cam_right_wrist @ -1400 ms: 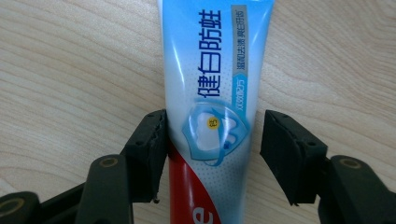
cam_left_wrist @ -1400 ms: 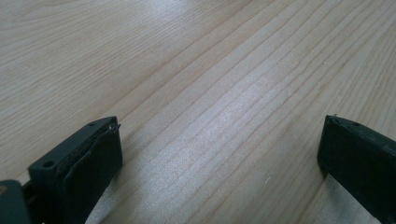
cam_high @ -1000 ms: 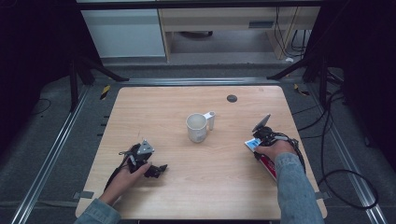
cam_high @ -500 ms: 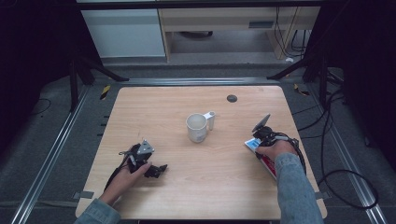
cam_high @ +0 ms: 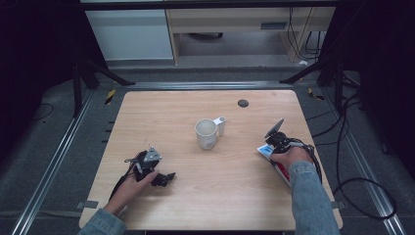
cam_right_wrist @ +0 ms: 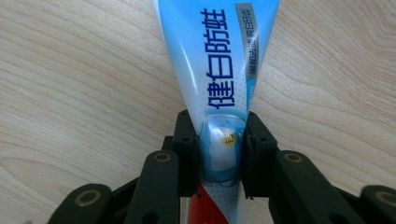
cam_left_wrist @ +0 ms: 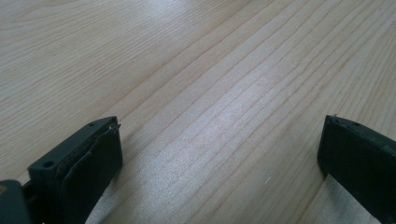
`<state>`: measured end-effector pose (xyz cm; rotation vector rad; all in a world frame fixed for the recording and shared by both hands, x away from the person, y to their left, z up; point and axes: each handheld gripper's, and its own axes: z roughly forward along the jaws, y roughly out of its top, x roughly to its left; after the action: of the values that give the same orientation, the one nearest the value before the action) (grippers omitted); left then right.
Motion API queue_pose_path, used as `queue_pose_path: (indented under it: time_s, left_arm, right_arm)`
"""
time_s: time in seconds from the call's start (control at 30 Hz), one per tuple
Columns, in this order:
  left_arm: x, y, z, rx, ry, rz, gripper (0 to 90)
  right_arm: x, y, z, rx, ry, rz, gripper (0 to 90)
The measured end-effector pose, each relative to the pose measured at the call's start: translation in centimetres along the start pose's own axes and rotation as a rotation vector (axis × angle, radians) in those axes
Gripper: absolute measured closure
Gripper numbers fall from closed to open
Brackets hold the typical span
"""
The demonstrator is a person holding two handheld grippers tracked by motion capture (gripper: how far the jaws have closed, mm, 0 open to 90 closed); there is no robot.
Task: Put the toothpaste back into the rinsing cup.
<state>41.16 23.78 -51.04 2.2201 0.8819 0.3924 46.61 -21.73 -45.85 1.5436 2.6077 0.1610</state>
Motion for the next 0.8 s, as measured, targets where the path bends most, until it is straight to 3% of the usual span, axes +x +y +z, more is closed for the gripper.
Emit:
queue_pose_path:
  time_s: [0.27, 0.57, 0.8]
  left_arm:
    - [0.0, 0.0, 0.0, 0.000, 0.000, 0.000, 0.0]
    - [0.0, 0.0, 0.0, 0.000, 0.001, 0.003, 0.0]
    - [0.0, 0.0, 0.0, 0.000, 0.001, 0.003, 0.0]
  right_arm:
    - [-0.4, -0.3, -1.4, -0.026, 0.014, 0.005, 72.9]
    - [-0.9, -0.3, -4.8, -0.053, -0.014, 0.008, 73.1]
    - [-1.3, -0.8, -5.9, -0.072, -0.020, 0.021, 73.0]
